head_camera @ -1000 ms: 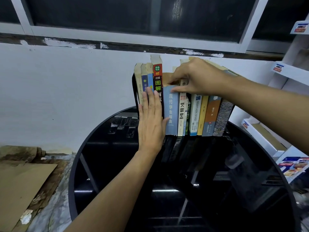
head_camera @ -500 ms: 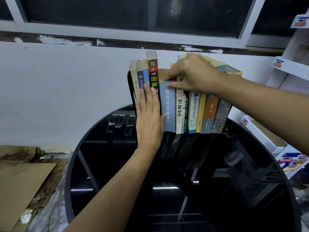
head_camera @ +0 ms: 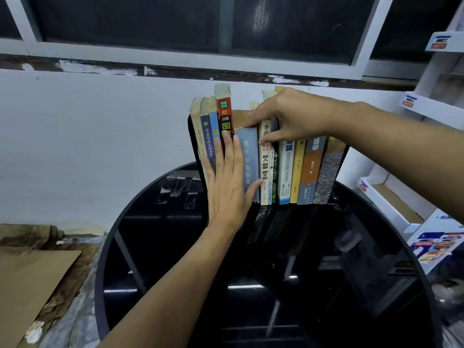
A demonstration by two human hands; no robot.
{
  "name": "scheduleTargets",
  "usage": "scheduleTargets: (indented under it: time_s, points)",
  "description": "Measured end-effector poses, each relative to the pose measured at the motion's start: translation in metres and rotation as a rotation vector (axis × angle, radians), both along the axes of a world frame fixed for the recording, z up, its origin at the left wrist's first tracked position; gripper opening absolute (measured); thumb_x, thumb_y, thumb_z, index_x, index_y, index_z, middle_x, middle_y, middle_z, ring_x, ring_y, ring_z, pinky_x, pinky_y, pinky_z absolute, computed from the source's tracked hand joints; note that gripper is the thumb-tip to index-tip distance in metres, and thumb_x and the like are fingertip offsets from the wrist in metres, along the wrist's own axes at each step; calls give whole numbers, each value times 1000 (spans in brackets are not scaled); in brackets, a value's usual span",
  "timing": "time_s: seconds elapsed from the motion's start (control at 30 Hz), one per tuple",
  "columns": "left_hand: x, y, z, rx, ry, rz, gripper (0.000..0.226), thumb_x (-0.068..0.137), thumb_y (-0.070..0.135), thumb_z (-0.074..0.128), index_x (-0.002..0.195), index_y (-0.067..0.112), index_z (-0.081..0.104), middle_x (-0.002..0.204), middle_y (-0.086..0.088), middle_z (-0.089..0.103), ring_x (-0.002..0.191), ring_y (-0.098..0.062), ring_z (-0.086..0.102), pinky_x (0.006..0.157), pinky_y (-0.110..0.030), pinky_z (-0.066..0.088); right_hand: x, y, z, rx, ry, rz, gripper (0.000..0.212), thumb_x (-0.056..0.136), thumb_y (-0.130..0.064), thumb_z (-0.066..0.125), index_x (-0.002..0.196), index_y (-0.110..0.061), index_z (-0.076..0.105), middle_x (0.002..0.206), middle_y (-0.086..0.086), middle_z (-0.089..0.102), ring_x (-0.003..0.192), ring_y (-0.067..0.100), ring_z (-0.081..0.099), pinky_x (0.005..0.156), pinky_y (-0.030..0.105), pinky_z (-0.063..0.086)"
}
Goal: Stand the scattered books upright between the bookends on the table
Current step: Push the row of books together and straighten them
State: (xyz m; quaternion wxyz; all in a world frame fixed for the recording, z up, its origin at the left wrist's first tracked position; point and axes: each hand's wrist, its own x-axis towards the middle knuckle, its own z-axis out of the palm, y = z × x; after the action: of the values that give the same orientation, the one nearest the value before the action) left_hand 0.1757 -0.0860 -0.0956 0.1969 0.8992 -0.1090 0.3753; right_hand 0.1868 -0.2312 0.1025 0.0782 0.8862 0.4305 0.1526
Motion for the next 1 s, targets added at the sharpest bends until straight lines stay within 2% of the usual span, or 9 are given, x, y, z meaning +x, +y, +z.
scheduleTargets:
  time_s: [0.1, 0.43, 0.6, 0.77, 1.0]
  points:
    - [1, -11, 3, 20, -4, -44, 108, 92, 61, 60, 161, 11, -6, 169, -11, -12, 156, -27, -14, 126, -55, 1, 0, -1, -2, -25, -16, 1, 49, 85, -40, 76, 131, -27, 66, 128, -3, 70, 118, 20, 65, 98, 47, 52]
    - [9, -16, -1, 48, -2, 10, 109, 91, 59, 60, 159, 13, -12, 170, -13, -8, 154, -25, -17, 126, -55, 3, 9, -6, -10, 39, -55, 10, 43, 85, -30, 80, 126, -21, 71, 126, 0, 71, 118, 19, 66, 99, 45, 52]
    - [9, -17, -2, 40, -17, 16, 108, 90, 56, 63, 159, 12, -7, 170, -15, -4, 156, -29, -10, 126, -55, 4, 9, -7, -14, 54, -76, 14, 42, 85, -26, 80, 125, -19, 71, 126, 2, 71, 119, 21, 65, 100, 46, 52]
    - [10, -17, -2, 45, -15, 17, 108, 90, 55, 62, 159, 12, -10, 170, -15, -5, 157, -31, -7, 126, -55, 4, 10, -8, -15, 68, -89, 13, 41, 84, -25, 81, 124, -19, 72, 125, 3, 72, 118, 21, 66, 100, 46, 52]
    - [7, -15, -1, 37, -17, 4, 110, 91, 54, 63, 158, 14, -14, 170, -13, -8, 154, -25, -18, 126, -54, 2, 10, -11, -21, 88, -95, 33, 41, 86, -25, 79, 124, -16, 70, 123, 5, 71, 118, 24, 64, 98, 48, 52]
